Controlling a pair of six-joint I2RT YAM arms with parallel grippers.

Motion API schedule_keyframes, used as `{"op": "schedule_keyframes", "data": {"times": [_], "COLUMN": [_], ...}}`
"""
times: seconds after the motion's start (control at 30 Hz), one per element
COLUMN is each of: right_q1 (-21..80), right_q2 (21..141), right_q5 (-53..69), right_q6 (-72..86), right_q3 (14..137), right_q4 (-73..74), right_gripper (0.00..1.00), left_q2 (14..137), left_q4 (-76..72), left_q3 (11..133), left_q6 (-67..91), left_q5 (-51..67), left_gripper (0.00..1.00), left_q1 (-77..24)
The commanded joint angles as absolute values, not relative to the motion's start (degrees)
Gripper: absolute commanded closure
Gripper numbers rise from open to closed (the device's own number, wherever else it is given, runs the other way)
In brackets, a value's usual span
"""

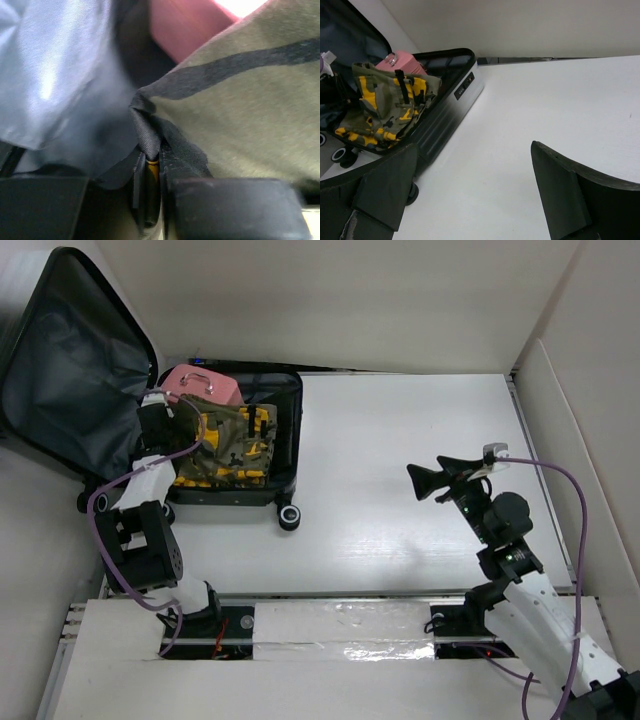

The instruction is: Pack the luggage

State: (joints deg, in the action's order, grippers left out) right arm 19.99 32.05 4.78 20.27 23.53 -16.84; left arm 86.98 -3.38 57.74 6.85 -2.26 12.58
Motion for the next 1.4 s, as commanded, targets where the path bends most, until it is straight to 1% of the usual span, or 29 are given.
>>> {"op": "schedule_keyframes", "data": {"times": [0.0, 0.03, 0.1, 0.13, 0.17, 0.27, 0.3, 0.4, 0.43, 0.5, 0.53, 0.57, 0.6, 0.63, 0.67, 0.77, 0.8, 0.83, 0.87, 0.9, 0.93, 1.0, 1.03, 1.1, 1.13, 1.17, 1.23, 1.27, 1.37], "right_q1": [20.6, 20.6, 21.1, 21.1, 21.1, 21.1, 21.1, 21.1, 21.1, 21.1, 21.6, 21.6, 21.6, 21.6, 21.6, 21.6, 21.6, 21.6, 21.6, 21.6, 21.6, 21.6, 21.6, 21.6, 21.6, 21.6, 21.6, 21.6, 21.6], "right_q2": [32.3, 32.3, 32.4, 32.5, 32.7, 33.0, 33.1, 33.1, 33.1, 33.6, 33.8, 34.4, 35.8, 36.6, 37.6, 41.0, 41.6, 42.5, 42.8, 43.1, 43.2, 43.3, 43.4, 44.6, 45.3, 46.7, 47.6, 47.8, 47.5], "right_q5": [5.2, 5.2, 5.2, 5.2, 5.3, 5.8, 5.9, 6.2, 6.4, 7.2, 8.5, 9.1, 9.8, 11.0, 11.5, 12.9, 13.3, 13.8, 14.1, 14.4, 15.0, 15.5, 15.4, 15.6, 16.8, 17.5, 19.1, 19.3, 19.6], "right_q6": [19.0, 19.0, 19.0, 19.0, 19.0, 19.1, 19.1, 18.9, 18.7, 18.3, 18.0, 17.8, 17.5, 17.1, 16.9, 16.6, 16.6, 16.5, 16.4, 16.3, 16.3, 16.3, 16.3, 17.1, 17.3, 17.2, 16.1, 15.7, 15.7], "right_q3": [24.7, 24.7, 24.6, 24.5, 24.5, 24.6, 24.6, 24.7, 24.7, 24.7, 24.9, 25.1, 25.4, 26.1, 26.4, 27.2, 27.2, 27.3, 27.7, 27.7, 27.7, 27.7, 27.6, 27.0, 26.9, 27.2, 28.6, 28.9, 28.8], "right_q4": [-18.7, -18.7, -18.8, -19.0, -19.1, -19.2, -19.3, -19.5, -19.6, -20.0, -20.2, -20.1, -20.0, -19.7, -19.7, -20.0, -20.1, -20.2, -20.1, -20.2, -20.5, -20.7, -20.7, -22.1, -23.2, -23.1, -21.5, -20.8, -21.2], "right_gripper": [0.00, 0.00, 0.00, 0.00, 0.00, 0.00, 0.00, 0.02, 0.04, 0.31, 0.48, 0.81, 0.90, 0.97, 1.00, 1.00, 1.00, 1.00, 0.97, 0.96, 0.94, 0.88, 0.86, 0.85, 0.85, 0.83, 0.81, 0.80, 0.78], "left_q2": [86.0, 85.7, 83.1, 82.1, 81.2, 76.8, 73.2, 65.3, 63.5, 59.3, 58.8, 58.7, 58.9, 58.8, 58.4, 55.1, 53.6, 53.0, 52.3, 51.3, 51.2, 50.8, 50.9, 53.6, 55.0, 56.5, 61.0, 62.7, 66.0], "left_q4": [-2.3, -2.3, -3.9, -4.5, -4.3, -3.7, -4.2, -5.0, -5.2, -5.1, -4.2, -0.7, 2.1, 4.1, 6.8, 12.0, 13.5, 14.9, 17.1, 17.8, 18.5, 19.1, 18.4, 18.0, 17.7, 17.1, 13.6, 14.8, 17.9], "left_q3": [58.4, 58.4, 57.9, 57.6, 57.9, 58.9, 58.6, 57.5, 57.0, 57.2, 58.8, 60.2, 61.8, 64.0, 64.8, 66.4, 66.7, 67.0, 67.0, 66.7, 66.0, 64.3, 62.9, 63.3, 63.9, 64.3, 64.8, 65.6, 69.6], "left_q6": [6.7, 6.8, 8.1, 8.5, 9.1, 12.4, 13.2, 18.6, 21.4, 23.5, 24.2, 25.0, 25.7, 26.5, 27.0, 25.9, 25.3, 25.1, 24.4, 23.3, 21.4, 21.1, 20.0, 19.5, 18.6, 18.2, 12.2, 11.9, 14.0], "left_q5": [-8.3, -6.9, -6.2, -6.2, -6.2, -6.7, -6.9, -9.0, -9.2, -9.5, -9.4, -9.8, -11.8, -13.4, -15.1, -24.5, -30.2, -31.9, -33.1, -37.8, -40.8, -47.8, -49.5, -55.0, -57.7, -60.0, -64.4, -65.8, -64.4], "left_gripper": [0.86, 0.70, 0.54, 0.41, 0.38, 0.35, 0.34, 0.34, 0.37, 0.45, 0.54, 0.64, 0.76, 0.93, 0.99, 1.00, 1.00, 1.00, 1.00, 1.00, 0.97, 0.83, 0.71, 0.59, 0.45, 0.40, 0.33, 0.32, 0.34], "left_q1": [13.4, 13.4, 11.9, 11.3, 11.3, 10.8, 10.8, 10.8, 10.8, 10.8, 10.8, 10.8, 10.8, 10.8, 10.8, 10.8, 12.2, 13.6, 14.7, 14.7, 14.7, 14.7, 14.7, 14.7, 14.7, 14.7, 14.7, 16.0, 18.7]}}
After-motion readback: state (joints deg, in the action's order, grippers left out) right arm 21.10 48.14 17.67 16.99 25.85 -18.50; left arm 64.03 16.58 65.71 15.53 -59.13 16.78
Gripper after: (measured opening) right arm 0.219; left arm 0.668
